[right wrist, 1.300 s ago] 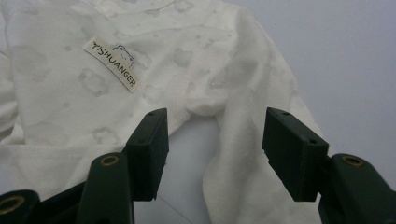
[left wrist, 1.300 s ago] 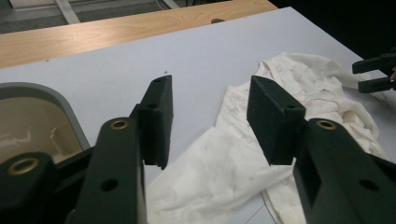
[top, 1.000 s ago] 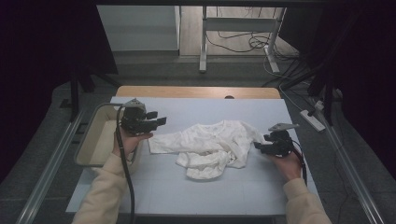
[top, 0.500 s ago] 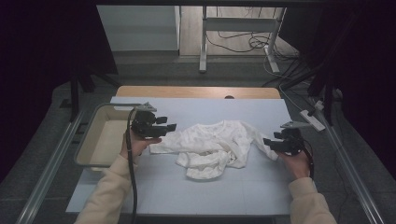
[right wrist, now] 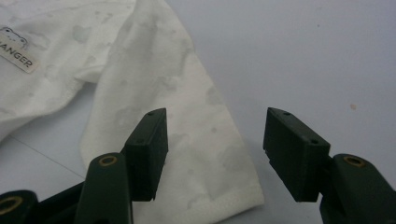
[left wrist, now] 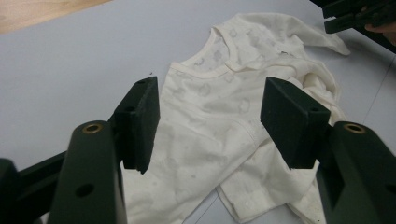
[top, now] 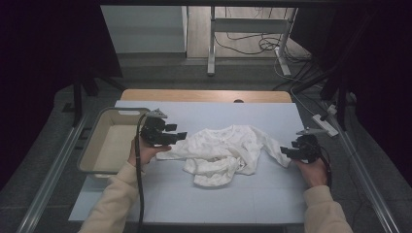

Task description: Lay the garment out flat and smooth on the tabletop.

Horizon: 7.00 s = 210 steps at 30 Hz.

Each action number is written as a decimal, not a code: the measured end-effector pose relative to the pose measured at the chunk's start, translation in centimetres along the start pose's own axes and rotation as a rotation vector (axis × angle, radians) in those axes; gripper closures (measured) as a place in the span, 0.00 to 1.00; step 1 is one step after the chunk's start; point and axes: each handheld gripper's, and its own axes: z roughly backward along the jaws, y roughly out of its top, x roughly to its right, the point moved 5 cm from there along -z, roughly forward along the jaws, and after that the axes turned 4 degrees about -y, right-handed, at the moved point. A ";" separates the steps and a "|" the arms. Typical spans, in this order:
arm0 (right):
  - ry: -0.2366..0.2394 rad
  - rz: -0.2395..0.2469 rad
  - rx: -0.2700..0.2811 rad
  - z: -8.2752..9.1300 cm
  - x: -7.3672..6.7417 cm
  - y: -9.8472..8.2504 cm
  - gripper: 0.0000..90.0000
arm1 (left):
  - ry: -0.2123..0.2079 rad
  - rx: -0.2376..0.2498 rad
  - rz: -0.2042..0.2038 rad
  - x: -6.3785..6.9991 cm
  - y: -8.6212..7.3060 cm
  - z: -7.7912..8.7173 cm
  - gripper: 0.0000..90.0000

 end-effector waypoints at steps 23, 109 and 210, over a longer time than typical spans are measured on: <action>0.062 0.041 -0.072 -0.6 -0.1 -0.8 0.97 | 0.004 -0.024 0.002 0.0 -0.3 -0.4 0.39; 0.386 0.275 0.170 4.8 -14.3 1.3 0.47 | 0.000 -0.012 -0.031 0.8 0.1 -0.3 0.37; 0.315 0.440 -0.074 5.8 -15.1 -5.7 0.94 | 0.006 -0.043 -0.055 1.5 -0.2 -1.2 0.36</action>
